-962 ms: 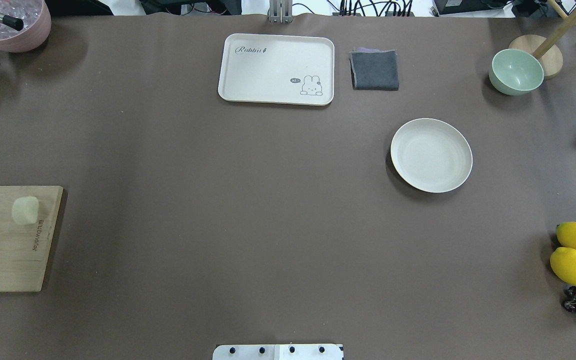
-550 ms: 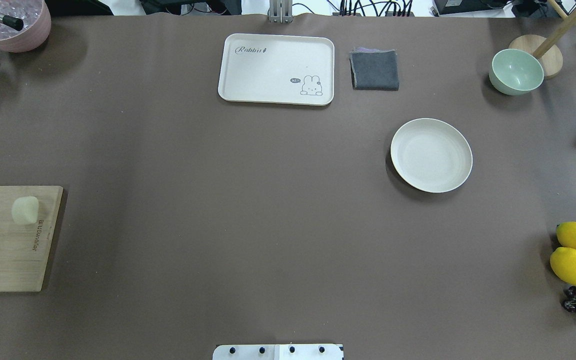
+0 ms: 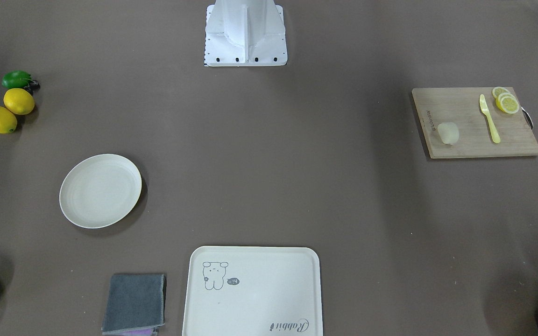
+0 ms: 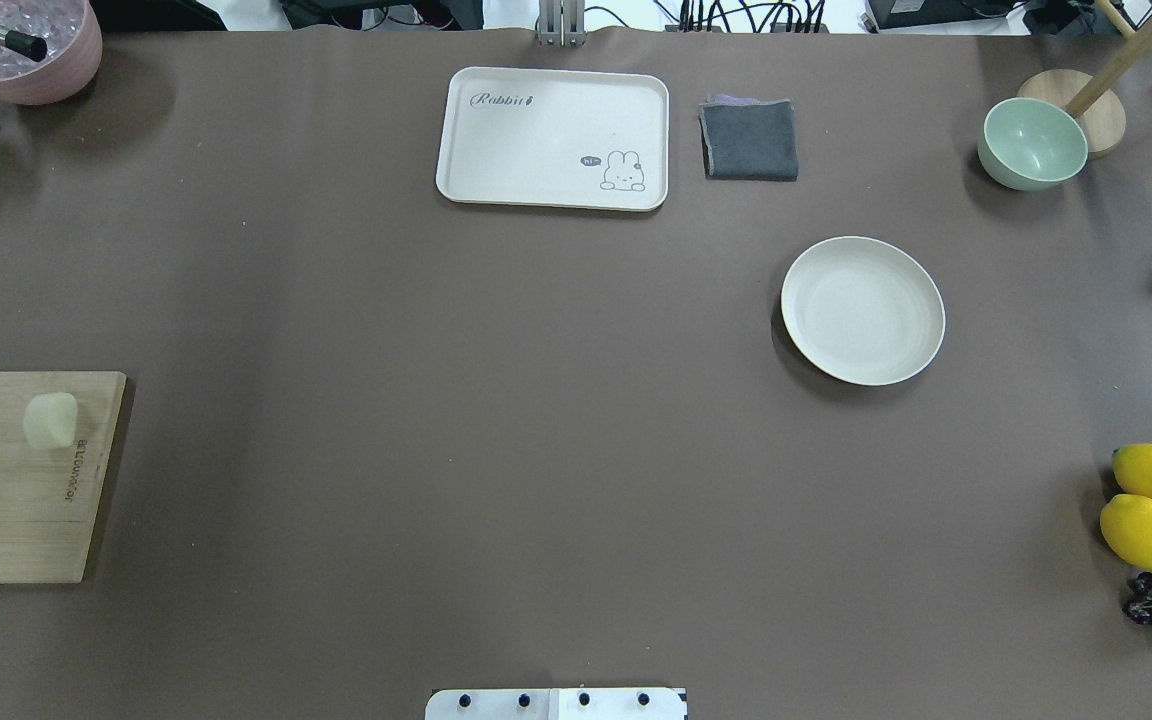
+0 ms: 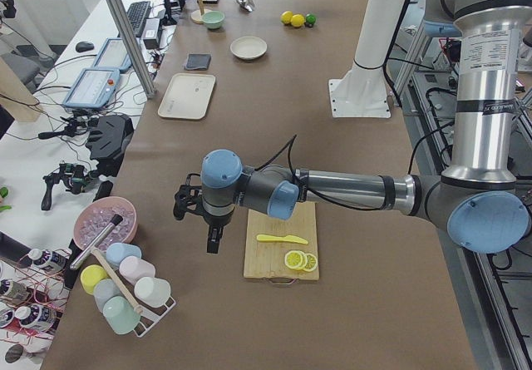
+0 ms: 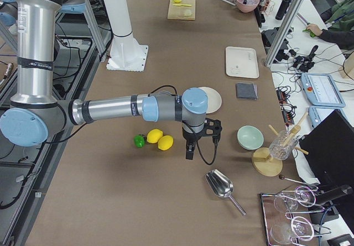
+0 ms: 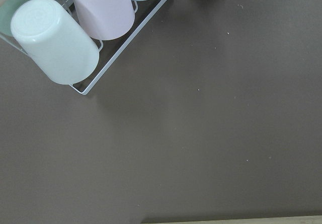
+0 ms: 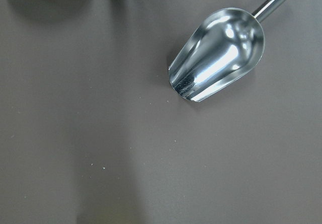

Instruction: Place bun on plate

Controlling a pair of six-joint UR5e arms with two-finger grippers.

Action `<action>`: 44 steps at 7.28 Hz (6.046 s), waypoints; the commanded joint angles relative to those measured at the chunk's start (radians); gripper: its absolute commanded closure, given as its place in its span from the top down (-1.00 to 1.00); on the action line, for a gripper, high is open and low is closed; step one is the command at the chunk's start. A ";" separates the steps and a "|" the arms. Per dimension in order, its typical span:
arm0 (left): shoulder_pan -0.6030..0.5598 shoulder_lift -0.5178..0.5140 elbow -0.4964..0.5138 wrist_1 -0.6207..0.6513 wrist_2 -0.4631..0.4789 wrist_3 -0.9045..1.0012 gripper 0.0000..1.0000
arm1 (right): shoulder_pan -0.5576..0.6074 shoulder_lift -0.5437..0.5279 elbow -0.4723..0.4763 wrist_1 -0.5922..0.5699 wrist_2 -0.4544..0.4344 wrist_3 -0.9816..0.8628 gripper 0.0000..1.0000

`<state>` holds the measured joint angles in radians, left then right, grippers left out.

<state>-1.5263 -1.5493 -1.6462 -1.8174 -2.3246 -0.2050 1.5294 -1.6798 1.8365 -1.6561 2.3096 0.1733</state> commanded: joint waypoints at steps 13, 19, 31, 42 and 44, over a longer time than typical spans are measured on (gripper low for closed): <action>0.046 -0.018 0.029 -0.013 -0.005 -0.005 0.95 | 0.003 -0.012 0.000 -0.001 0.039 0.025 1.00; 0.060 0.003 -0.017 -0.229 -0.004 -0.058 0.95 | -0.142 0.144 -0.002 0.042 0.086 0.100 1.00; 0.074 0.014 -0.017 -0.346 0.004 -0.117 0.95 | -0.684 0.227 -0.263 0.748 -0.257 0.815 0.06; 0.074 0.018 -0.017 -0.349 0.005 -0.114 0.95 | -0.777 0.442 -0.157 0.696 -0.293 1.029 -1.00; 0.074 0.023 -0.014 -0.350 0.004 -0.116 0.95 | -0.943 0.544 -0.123 0.549 -0.476 1.106 -1.00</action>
<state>-1.4527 -1.5293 -1.6621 -2.1667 -2.3203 -0.3202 0.6879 -1.2044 1.6983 -1.0218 1.9410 1.2267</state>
